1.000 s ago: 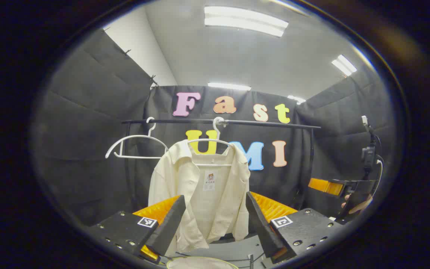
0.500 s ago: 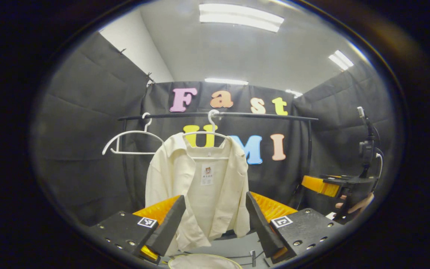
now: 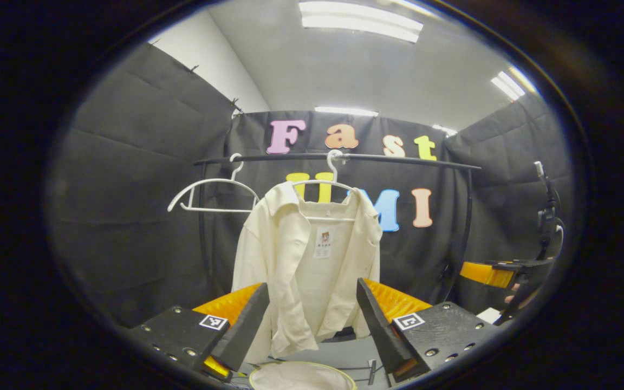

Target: Grasp the clothes on the hanger with both hands and then place them into the laundry hamper below.

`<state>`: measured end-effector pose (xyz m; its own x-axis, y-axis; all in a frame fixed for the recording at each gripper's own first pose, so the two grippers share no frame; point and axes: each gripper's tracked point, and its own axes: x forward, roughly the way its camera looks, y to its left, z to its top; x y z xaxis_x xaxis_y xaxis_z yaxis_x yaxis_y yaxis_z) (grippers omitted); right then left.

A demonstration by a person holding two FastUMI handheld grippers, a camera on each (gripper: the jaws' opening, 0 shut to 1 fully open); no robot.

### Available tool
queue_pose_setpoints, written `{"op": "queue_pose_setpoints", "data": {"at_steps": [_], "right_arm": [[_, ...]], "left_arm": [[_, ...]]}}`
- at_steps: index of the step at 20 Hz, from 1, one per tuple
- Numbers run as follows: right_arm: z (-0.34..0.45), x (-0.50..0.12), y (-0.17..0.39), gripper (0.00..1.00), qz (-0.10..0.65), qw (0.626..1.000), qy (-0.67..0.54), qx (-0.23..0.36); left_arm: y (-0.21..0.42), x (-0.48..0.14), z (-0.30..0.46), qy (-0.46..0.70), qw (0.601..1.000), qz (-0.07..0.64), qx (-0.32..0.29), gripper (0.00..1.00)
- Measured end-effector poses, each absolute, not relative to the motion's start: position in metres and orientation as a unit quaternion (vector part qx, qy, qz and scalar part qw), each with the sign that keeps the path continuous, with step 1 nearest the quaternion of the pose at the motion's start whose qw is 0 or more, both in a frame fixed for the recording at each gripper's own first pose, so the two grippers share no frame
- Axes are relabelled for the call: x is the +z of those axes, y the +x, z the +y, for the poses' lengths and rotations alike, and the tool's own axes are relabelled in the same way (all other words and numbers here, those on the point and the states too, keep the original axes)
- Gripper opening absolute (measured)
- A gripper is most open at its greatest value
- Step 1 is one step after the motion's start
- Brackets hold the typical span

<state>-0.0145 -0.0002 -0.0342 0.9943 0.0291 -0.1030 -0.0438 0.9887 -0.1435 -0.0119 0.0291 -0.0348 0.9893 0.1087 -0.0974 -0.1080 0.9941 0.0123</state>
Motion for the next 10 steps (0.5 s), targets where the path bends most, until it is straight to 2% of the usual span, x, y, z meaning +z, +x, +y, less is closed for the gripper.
{"op": "queue_pose_setpoints", "data": {"at_steps": [10], "right_arm": [[0.016,-0.030,0.018,0.98,0.071,0.993,-0.083,0.044]], "left_arm": [[0.040,-0.019,0.049,0.017,0.993,0.052,0.100,0.95]]}}
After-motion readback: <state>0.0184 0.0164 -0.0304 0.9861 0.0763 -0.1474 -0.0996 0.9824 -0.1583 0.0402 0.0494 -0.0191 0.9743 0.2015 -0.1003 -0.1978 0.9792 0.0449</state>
